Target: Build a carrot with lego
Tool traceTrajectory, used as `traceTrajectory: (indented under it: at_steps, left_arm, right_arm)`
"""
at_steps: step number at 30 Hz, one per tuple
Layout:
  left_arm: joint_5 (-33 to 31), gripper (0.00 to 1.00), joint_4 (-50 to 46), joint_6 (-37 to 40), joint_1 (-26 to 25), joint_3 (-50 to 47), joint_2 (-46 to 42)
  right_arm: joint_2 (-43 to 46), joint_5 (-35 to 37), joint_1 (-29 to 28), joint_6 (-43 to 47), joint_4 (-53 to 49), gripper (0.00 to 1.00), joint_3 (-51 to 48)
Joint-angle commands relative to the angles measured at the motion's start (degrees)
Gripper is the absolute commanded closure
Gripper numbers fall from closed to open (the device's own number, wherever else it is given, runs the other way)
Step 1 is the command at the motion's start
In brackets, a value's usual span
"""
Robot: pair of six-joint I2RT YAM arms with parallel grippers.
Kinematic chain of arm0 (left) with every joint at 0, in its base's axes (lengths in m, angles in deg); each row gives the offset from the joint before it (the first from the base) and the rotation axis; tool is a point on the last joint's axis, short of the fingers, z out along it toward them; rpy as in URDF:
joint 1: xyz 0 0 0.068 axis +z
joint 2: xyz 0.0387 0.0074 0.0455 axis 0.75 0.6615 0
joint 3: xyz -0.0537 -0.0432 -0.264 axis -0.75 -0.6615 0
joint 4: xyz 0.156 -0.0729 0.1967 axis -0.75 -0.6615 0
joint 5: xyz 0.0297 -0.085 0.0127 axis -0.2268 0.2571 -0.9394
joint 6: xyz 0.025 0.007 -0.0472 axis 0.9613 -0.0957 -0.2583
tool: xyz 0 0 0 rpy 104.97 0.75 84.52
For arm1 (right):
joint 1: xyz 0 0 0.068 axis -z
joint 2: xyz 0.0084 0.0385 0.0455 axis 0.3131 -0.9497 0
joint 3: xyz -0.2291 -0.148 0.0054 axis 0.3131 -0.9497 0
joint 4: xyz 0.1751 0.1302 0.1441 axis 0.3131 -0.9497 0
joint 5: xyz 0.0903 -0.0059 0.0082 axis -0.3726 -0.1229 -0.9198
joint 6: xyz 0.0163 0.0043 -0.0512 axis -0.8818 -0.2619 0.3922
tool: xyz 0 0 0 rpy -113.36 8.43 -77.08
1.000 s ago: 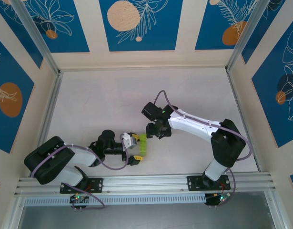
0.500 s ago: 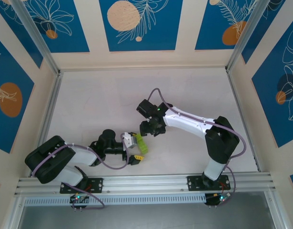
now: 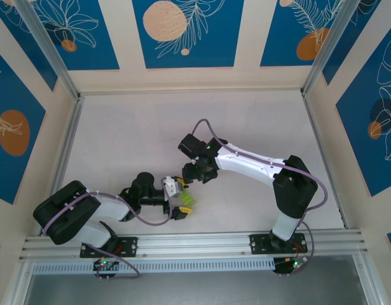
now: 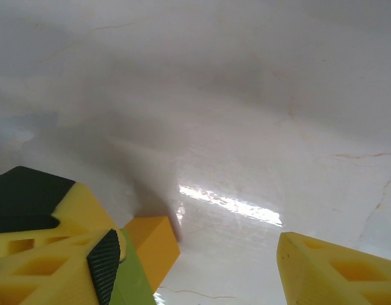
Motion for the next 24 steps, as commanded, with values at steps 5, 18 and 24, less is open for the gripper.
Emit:
traceTrajectory:
  at_steps: [5,18,24]
  left_arm:
    - [0.2,0.01,-0.1,0.9,-0.4,1.4,1.0]
    - [-1.3,0.01,-0.2,0.5,-0.3,2.2,-0.2]
    - [-4.0,0.01,0.4,0.2,-0.4,2.6,0.7]
  right_arm:
    - [3.2,3.8,0.4,-1.6,-2.3,0.31,-0.2]
    - [7.8,3.5,0.4,-2.4,-0.6,0.31,-5.7]
    - [8.8,3.4,0.4,-1.9,0.1,0.31,-6.8]
